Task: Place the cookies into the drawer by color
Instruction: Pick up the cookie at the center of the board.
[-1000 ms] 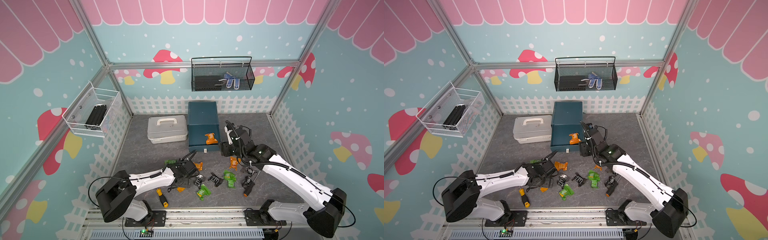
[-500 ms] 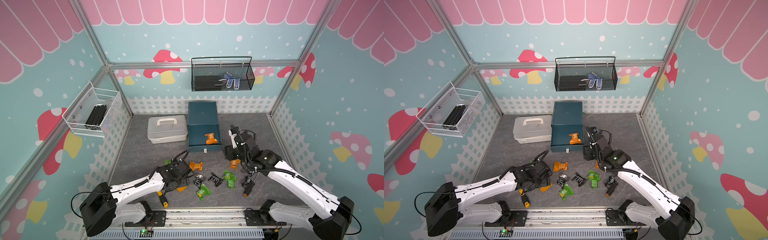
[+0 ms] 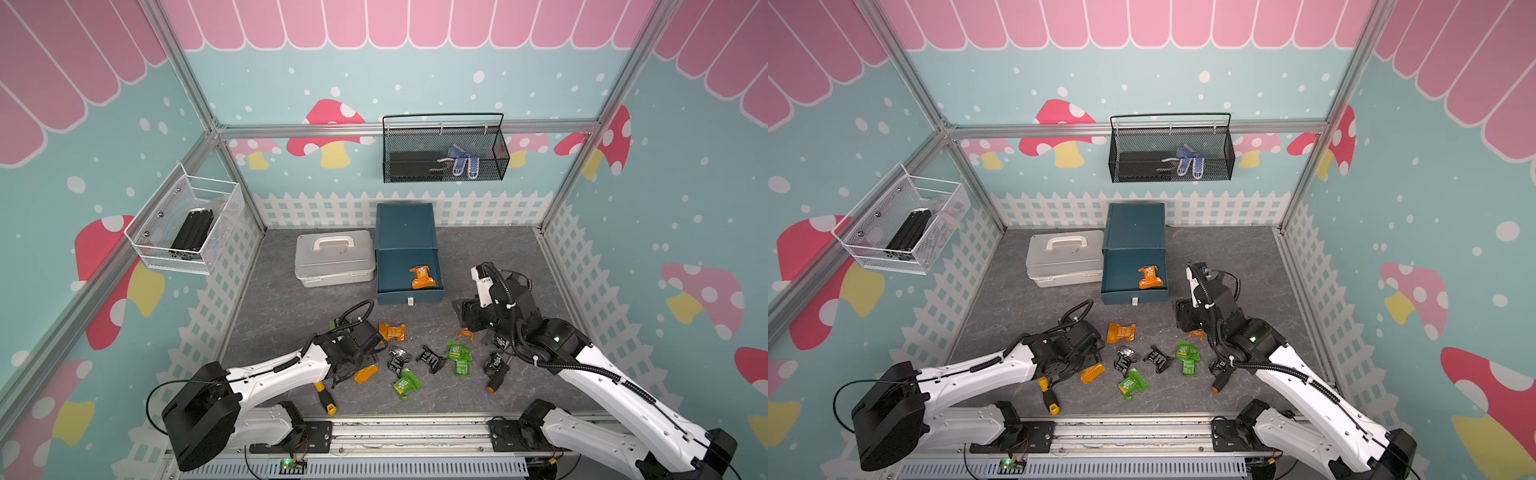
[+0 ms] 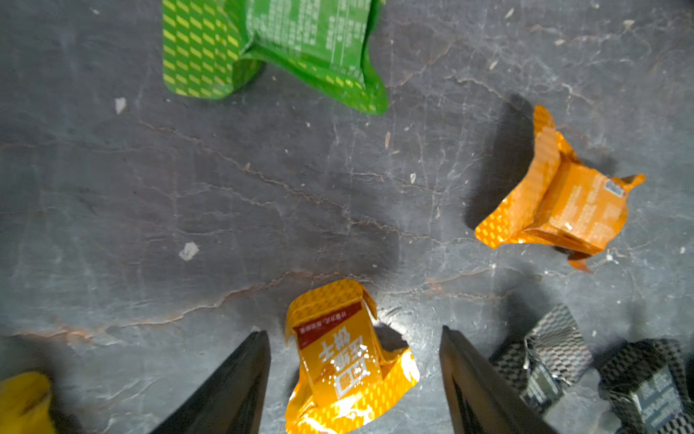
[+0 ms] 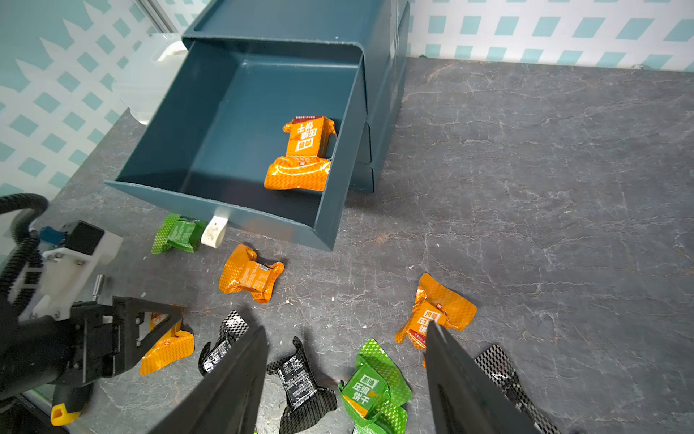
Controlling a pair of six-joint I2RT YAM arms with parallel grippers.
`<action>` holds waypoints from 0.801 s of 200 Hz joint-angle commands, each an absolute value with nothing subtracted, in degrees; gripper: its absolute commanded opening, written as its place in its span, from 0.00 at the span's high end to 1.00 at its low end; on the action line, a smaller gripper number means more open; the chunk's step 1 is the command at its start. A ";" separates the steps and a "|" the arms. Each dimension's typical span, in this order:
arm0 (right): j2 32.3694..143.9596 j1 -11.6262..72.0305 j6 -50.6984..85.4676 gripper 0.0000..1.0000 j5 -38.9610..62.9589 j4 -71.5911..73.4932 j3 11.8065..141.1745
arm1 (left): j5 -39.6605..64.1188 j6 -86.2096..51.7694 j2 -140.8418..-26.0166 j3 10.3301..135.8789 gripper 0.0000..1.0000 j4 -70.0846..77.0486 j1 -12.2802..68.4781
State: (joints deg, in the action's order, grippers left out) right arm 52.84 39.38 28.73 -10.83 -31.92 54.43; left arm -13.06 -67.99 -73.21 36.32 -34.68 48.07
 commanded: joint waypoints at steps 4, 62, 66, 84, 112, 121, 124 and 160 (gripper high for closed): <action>51.27 39.18 29.09 0.31 -10.98 -31.27 53.27 | -12.98 -71.87 -76.07 34.06 0.27 -31.08 47.72; 51.13 39.22 29.27 0.30 -11.16 -31.82 53.40 | -12.37 -70.79 -80.46 35.05 0.38 -30.23 47.66; 51.17 39.21 29.27 0.31 -11.28 -31.82 53.40 | -11.89 -71.06 -80.51 34.87 0.39 -30.04 47.68; 51.19 39.21 29.18 0.31 -11.42 -31.76 53.37 | -11.34 -71.13 -80.73 34.80 0.44 -30.22 48.50; 50.85 39.21 29.18 0.30 -11.68 -32.08 53.39 | -11.86 -68.99 -81.88 35.94 0.54 -32.61 48.40; 50.64 39.23 29.14 0.30 -11.98 -32.00 53.38 | -11.86 -67.59 -82.41 36.93 0.56 -33.49 48.35; 50.63 39.21 29.17 0.30 -12.03 -32.06 53.35 | -11.91 -67.04 -82.62 37.37 0.56 -34.12 48.34; 50.64 39.19 28.92 0.30 -12.79 -31.84 53.27 | -17.31 -62.01 -80.60 42.72 0.64 -42.45 48.39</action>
